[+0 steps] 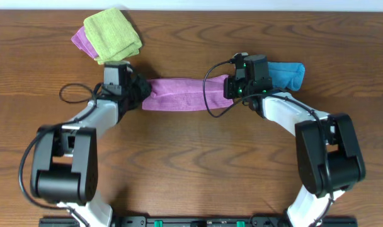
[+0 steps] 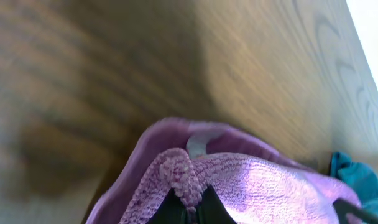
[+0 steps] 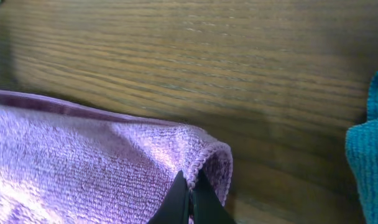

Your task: Fold the cloth

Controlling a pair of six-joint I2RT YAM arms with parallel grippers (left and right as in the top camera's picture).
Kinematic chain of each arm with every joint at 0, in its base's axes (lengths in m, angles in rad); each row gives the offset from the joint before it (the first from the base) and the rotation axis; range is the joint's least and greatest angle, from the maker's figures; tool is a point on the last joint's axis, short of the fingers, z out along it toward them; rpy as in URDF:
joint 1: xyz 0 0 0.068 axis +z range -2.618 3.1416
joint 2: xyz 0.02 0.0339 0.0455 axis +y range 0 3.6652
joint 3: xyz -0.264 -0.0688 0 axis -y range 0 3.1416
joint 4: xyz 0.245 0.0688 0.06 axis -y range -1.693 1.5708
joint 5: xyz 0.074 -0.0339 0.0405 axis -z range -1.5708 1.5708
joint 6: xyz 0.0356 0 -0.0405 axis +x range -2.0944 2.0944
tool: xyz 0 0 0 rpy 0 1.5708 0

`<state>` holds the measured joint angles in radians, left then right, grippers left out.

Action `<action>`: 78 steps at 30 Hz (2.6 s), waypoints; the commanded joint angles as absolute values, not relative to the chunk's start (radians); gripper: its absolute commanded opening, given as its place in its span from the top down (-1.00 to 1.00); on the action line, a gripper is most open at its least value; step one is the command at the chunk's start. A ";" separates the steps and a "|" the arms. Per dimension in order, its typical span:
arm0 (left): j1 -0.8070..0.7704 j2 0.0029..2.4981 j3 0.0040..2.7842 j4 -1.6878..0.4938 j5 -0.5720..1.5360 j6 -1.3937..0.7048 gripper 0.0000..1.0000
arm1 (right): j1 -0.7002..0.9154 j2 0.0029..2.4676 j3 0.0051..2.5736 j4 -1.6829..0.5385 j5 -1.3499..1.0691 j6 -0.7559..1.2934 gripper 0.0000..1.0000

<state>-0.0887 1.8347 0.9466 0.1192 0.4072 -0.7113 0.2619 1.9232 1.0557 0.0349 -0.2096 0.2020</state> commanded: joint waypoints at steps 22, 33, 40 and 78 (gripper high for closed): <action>-0.081 1.918 1.034 0.072 0.311 -0.673 0.22 | 0.263 1.987 1.079 0.060 -0.131 0.167 0.17; -0.041 1.849 1.051 0.017 0.349 -0.653 -0.57 | 0.262 1.862 1.080 0.008 -0.131 0.167 -0.38; -0.040 1.730 1.051 -0.007 0.447 -0.663 0.81 | 0.257 1.779 1.080 -0.114 -0.133 0.209 -0.63; -0.167 1.980 1.051 -0.038 0.340 -0.673 0.88 | 0.217 1.885 1.079 -0.208 -0.341 0.442 -0.76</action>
<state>-0.1684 1.9450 1.0405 -0.0254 0.3737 -0.6807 0.2199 1.8591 1.0672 -0.2195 -0.3237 0.4179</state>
